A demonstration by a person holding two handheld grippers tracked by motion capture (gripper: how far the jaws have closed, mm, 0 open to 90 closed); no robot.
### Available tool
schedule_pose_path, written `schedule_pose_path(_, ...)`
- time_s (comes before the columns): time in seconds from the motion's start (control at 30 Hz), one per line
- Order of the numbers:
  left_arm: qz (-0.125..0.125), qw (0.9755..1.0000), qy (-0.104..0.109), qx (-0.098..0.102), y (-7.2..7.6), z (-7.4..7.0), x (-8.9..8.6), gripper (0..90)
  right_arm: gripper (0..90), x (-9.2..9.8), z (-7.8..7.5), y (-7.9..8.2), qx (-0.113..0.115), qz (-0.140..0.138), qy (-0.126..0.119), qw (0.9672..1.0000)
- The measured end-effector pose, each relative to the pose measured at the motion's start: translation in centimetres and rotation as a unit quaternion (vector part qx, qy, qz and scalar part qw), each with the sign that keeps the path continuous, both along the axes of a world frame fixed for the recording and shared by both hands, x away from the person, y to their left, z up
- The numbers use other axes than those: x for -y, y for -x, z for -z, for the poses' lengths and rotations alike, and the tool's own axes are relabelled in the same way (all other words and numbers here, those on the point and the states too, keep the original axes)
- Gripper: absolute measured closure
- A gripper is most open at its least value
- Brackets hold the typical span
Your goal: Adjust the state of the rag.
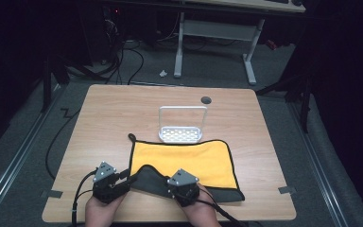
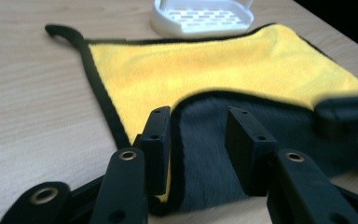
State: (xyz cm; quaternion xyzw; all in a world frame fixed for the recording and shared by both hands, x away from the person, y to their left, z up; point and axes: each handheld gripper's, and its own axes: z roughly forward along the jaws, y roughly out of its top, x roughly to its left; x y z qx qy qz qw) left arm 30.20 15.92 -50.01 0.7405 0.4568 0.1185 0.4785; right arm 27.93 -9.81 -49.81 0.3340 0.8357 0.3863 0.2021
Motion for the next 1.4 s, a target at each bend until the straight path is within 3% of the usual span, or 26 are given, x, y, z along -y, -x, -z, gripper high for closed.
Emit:
schedule_pose_path(0.17, -0.007, 1.0, -0.001, 0.003, -0.8, -0.9, 1.1, 53.8, 84.6, -0.6, 0.3, 3.8, -0.004, -0.043, -0.001, 0.9991)
schedule_pose_path(0.3, -0.009, 0.9998, -0.012, -0.015, -1.6, -0.3, 2.1, 48.5, 82.9, -0.9, 1.2, 5.7, -0.016, -0.065, -0.001, 0.9977)
schedule_pose_path(0.4, -0.003, 0.9996, -0.018, -0.022, -1.9, 0.0, 2.7, 45.9, 82.0, -1.0, 1.6, 6.3, -0.024, -0.076, -0.002, 0.9969)
schedule_pose_path(0.57, 0.002, 0.9983, -0.053, -0.026, -2.2, 0.3, 3.5, 44.9, 80.2, -0.6, 1.6, 6.5, -0.029, -0.074, -0.01, 0.9968)
schedule_pose_path(0.7, 0.018, 0.9973, -0.06, -0.038, -0.6, 1.2, 3.5, 45.5, 78.3, -0.3, 1.4, 6.6, -0.026, -0.069, -0.018, 0.9971)
schedule_pose_path(0.8, 0.017, 0.9976, -0.053, -0.04, 0.7, 1.6, 3.0, 45.5, 71.5, 0.2, 1.1, 6.7, -0.03, -0.064, -0.028, 0.9971)
schedule_pose_path(0.97, 0.009, 0.9977, -0.053, -0.042, 2.4, 2.0, 1.9, 45.6, 68.9, 2.2, -0.1, 6.9, -0.026, -0.041, -0.058, 0.9972)
schedule_pose_path(1.03, 0.008, 0.9979, -0.047, -0.044, 2.7, 2.0, 1.5, 45.5, 68.4, 3.8, -0.8, 6.7, -0.015, -0.021, -0.06, 0.9978)
schedule_pose_path(1.17, 0.003, 0.9978, -0.048, -0.045, 3.2, 2.2, 1.0, 45.5, 67.9, 7.1, -1.2, 5.9, -0.019, 0.017, -0.078, 0.9966)
schedule_pose_path(1.33, -0.003, 0.998, -0.046, -0.044, 3.7, 2.3, 0.5, 45.5, 65.8, 10.4, -0.7, 5.1, -0.004, 0.083, -0.052, 0.9952)
schedule_pose_path(1.4, -0.006, 0.9981, -0.043, -0.043, 3.8, 2.2, 0.3, 45.5, 65.4, 11.6, 0.0, 4.5, -0.01, 0.109, -0.039, 0.9932)
